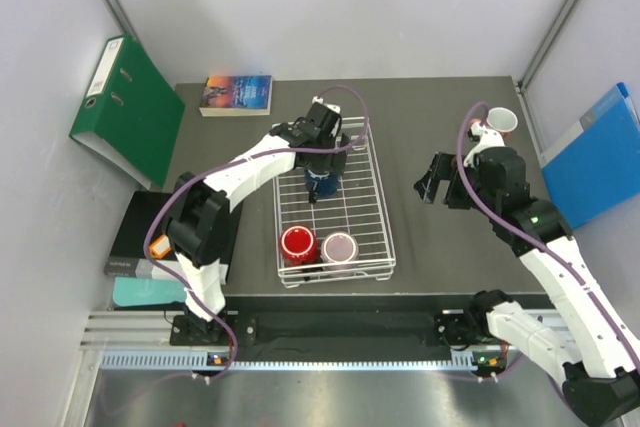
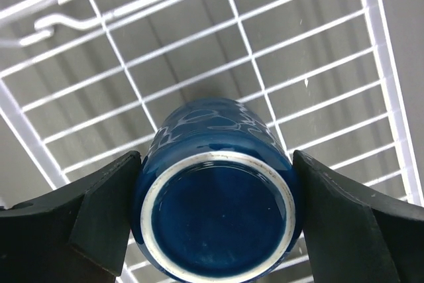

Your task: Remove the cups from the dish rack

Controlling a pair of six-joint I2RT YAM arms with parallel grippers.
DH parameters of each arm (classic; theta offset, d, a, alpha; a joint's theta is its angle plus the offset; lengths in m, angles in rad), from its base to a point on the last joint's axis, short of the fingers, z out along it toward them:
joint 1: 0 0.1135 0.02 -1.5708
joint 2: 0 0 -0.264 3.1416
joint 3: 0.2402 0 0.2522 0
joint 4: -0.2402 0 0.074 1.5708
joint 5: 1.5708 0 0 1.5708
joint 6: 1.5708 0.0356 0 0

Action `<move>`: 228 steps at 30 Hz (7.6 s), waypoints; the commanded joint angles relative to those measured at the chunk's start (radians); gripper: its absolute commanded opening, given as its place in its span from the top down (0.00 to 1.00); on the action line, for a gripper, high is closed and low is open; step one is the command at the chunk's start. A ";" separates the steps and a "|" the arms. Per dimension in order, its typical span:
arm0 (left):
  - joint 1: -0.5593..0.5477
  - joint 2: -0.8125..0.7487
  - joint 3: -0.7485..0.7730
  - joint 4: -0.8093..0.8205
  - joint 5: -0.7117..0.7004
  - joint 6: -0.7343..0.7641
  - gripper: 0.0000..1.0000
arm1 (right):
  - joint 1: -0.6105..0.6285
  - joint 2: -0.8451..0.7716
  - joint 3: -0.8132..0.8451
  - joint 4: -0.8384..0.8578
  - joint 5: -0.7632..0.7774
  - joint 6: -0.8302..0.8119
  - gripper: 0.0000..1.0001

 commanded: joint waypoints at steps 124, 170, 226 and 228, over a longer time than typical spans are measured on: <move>0.293 -0.389 -0.377 0.050 0.243 -0.558 0.05 | -0.129 1.540 1.290 -0.206 0.267 0.110 0.81; -0.370 -0.620 -0.331 -0.209 -0.012 -0.221 0.01 | 0.092 0.055 0.018 0.207 -0.060 0.067 0.20; -0.509 -0.284 -0.314 -0.304 0.200 -0.015 0.21 | 0.105 -0.012 -0.030 0.131 -0.032 0.052 0.20; -0.509 -0.279 -0.318 -0.300 0.201 -0.009 0.30 | 0.105 -0.008 -0.031 0.131 -0.031 0.052 0.20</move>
